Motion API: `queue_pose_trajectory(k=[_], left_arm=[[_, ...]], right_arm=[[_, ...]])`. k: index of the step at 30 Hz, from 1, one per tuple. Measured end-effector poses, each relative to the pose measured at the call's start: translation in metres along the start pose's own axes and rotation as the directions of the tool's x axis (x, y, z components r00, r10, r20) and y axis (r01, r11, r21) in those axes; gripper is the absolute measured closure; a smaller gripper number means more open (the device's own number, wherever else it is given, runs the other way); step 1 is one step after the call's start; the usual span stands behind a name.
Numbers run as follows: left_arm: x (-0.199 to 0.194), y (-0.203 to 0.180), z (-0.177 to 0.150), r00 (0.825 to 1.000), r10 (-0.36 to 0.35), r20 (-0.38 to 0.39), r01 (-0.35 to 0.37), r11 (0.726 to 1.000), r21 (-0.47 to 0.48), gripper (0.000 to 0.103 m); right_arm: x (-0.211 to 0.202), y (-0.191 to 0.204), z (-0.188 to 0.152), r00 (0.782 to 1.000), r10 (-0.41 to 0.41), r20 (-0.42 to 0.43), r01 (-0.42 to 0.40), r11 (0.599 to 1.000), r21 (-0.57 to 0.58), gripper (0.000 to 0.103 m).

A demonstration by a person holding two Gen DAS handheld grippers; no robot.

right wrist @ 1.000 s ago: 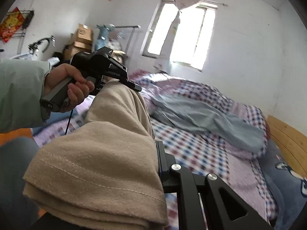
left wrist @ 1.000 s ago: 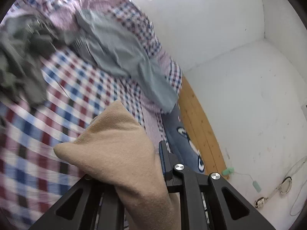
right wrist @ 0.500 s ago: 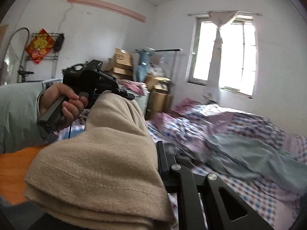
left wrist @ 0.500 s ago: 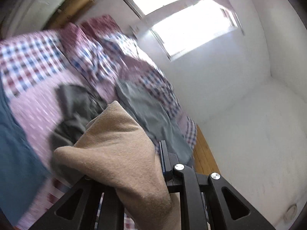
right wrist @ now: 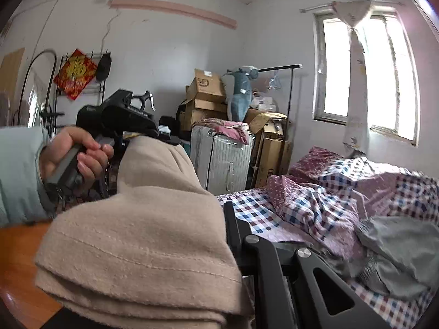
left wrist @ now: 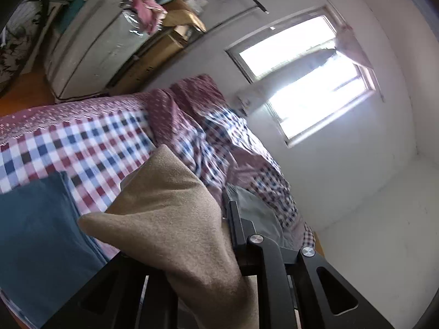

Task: Fold clothes
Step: 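Lift the folded shirt with both grippers and carry it off the bed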

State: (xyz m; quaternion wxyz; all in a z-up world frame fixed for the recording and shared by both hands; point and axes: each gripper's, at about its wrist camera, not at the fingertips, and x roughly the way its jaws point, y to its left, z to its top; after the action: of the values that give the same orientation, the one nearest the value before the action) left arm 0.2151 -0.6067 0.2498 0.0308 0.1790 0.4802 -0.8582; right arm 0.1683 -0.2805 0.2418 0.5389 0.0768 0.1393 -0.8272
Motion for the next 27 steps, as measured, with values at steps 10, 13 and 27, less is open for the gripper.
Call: queue_pose_trajectory(k=[10,13,27], left_arm=[[-0.013,0.086,0.014,0.994,0.105,0.012,-0.105,0.994,-0.005,0.090],[-0.023,0.111,0.008,0.993,0.114,0.005,-0.114,0.993,-0.019,0.090],[-0.086,0.228,-0.031,0.970,0.234,-0.057,-0.239,0.967,-0.092,0.090]], right_arm=[[0.068,0.064,-0.067,0.999,0.009,-0.048,-0.016,0.989,-0.145,0.094],[0.069,0.091,-0.083,0.999,0.014,-0.050,-0.024,0.980,-0.198,0.094],[0.084,0.241,-0.176,0.985,0.060,-0.161,-0.143,0.810,-0.569,0.094]])
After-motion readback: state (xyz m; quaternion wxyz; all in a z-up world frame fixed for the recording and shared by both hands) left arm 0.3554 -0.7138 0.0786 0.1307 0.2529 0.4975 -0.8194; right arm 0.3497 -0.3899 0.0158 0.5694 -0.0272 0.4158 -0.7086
